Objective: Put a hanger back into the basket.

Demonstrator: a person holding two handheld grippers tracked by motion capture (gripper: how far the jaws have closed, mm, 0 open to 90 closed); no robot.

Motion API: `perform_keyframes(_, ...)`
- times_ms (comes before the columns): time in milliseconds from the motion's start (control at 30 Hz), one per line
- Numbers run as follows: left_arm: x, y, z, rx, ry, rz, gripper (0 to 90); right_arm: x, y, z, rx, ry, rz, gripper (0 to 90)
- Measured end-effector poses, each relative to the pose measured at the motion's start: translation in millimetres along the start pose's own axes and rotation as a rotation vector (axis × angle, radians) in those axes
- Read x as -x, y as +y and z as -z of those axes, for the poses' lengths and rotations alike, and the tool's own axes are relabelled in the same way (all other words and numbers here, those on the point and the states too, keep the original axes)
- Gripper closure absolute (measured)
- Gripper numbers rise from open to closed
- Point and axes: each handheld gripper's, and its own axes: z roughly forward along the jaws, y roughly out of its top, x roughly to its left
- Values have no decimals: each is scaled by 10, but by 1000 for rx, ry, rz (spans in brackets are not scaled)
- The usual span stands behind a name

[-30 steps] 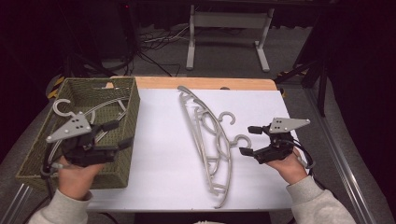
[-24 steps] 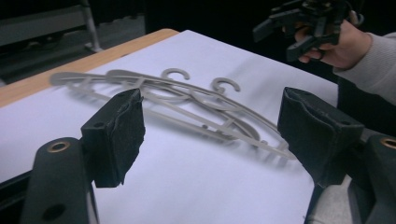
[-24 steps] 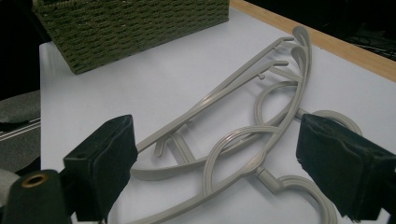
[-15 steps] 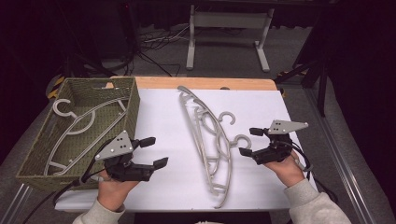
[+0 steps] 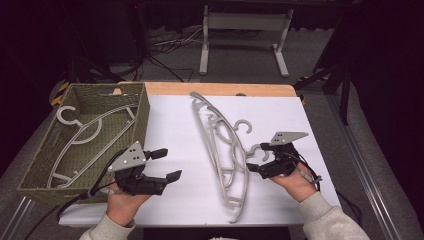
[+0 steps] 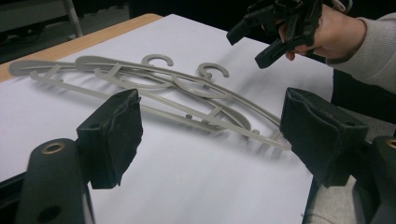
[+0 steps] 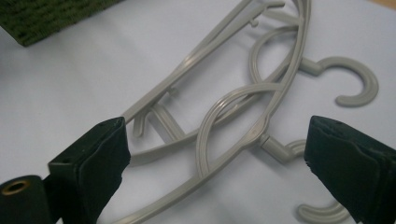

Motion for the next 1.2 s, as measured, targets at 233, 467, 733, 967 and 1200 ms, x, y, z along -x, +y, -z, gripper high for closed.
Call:
perform_keyframes(233,-1,-12,-25,-12,-1,1,218,-1,-30,-194,-116,-4,-54,103)
perform_keyframes(467,-6,-23,-48,-21,-4,2,218,16,-69,-354,-220,-2,-77,113)
perform_keyframes(733,-16,-35,-68,-33,-5,4,217,-26,-107,-498,-297,0,-71,119)
perform_keyframes(967,-26,-42,-80,-47,-8,15,214,-66,-119,-573,-349,-25,-48,145)
perform_keyframes(1200,-27,-46,-93,-49,-12,14,213,-127,-112,-644,-391,-74,-26,197)
